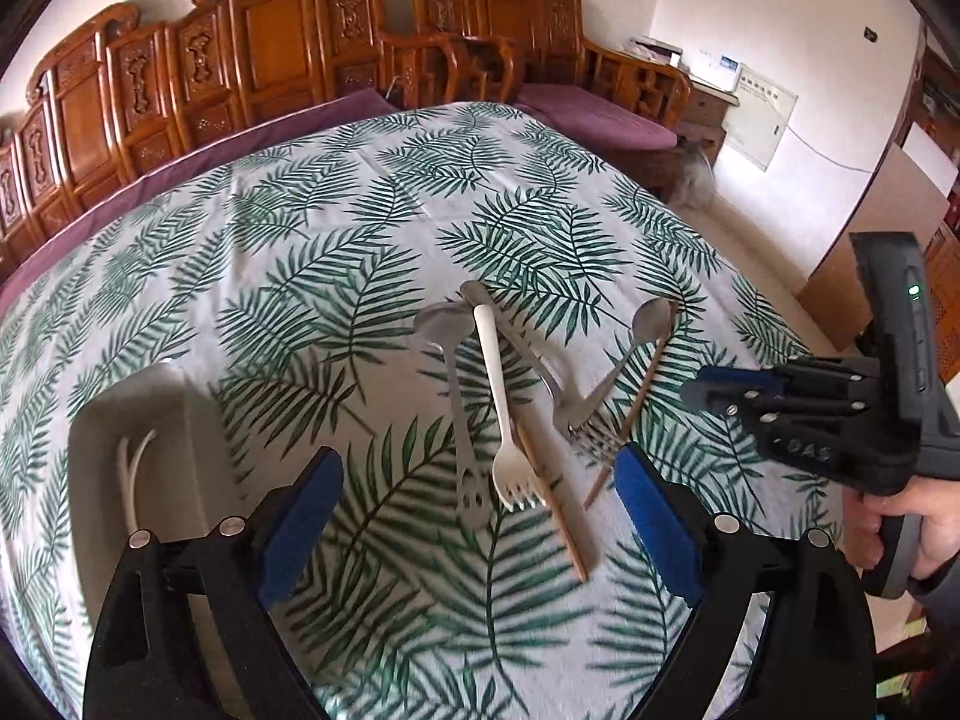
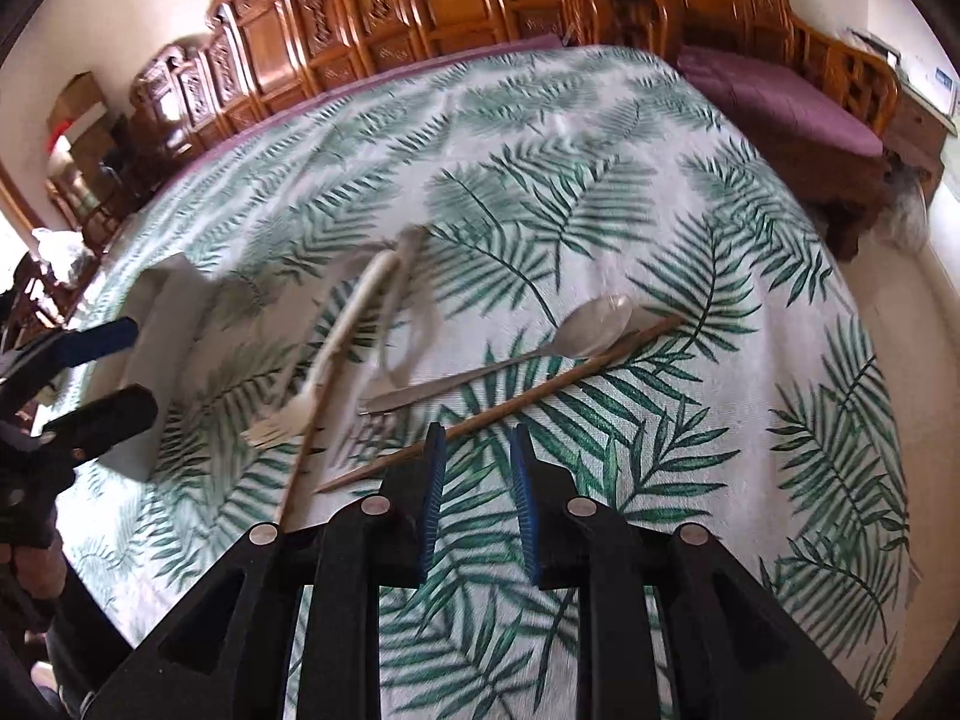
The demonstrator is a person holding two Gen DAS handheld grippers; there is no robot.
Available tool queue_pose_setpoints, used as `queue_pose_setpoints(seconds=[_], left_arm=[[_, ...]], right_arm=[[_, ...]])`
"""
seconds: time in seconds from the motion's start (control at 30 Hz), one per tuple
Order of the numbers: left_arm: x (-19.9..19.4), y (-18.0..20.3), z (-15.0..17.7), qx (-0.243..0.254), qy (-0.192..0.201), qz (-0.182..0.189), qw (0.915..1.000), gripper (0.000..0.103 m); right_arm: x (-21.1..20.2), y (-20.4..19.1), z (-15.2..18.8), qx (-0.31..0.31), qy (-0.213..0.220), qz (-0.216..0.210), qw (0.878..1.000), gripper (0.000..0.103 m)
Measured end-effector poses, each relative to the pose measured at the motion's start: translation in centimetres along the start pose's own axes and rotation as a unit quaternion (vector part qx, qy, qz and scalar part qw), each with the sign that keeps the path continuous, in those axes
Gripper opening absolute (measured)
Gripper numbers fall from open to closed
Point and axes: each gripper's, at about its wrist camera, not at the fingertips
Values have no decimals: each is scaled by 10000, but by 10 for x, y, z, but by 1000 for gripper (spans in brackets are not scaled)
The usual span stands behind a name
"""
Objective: Organize utensils
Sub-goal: 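Move both grippers back to the pile, right gripper toward the metal spoon, then close the right gripper on a wooden chopstick in the pile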
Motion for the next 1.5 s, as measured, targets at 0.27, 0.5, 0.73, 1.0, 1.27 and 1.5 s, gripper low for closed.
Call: queue_pose_setpoints(seconds=[0.27,0.5,0.73,1.0,1.27,1.5], left_arm=[[19,-5,-9,21,-76,12,10000,88],[21,-8,-9,-20,-59,64,10000,88],[20,-13,-6,-102,-27,135,9999,88],[21,-17,-3,-137,-71,169,9997,78],[33,-11,-10,-117,-152,296,9994,60],[57,-4,-27,-110,-381,332,9987,45]], right_arm=[[26,6,-21,552,-109,412,9976,27],[34,6,-25,722,-192,802,9940,37],[38,3,-32,877,-307,909,9915,38],[33,11,-21,629,-401,1228,9896,10],[25,23,-7,637,-418,1000,9921,6],[23,23,-2,515,-347,959,9935,7]])
Point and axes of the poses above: each gripper's, at about its wrist camera, not at the fingertips, and x roughly the way its jaws point, y to its right, z to its underside, and after that the axes turned 10 degrees about -y, right-handed
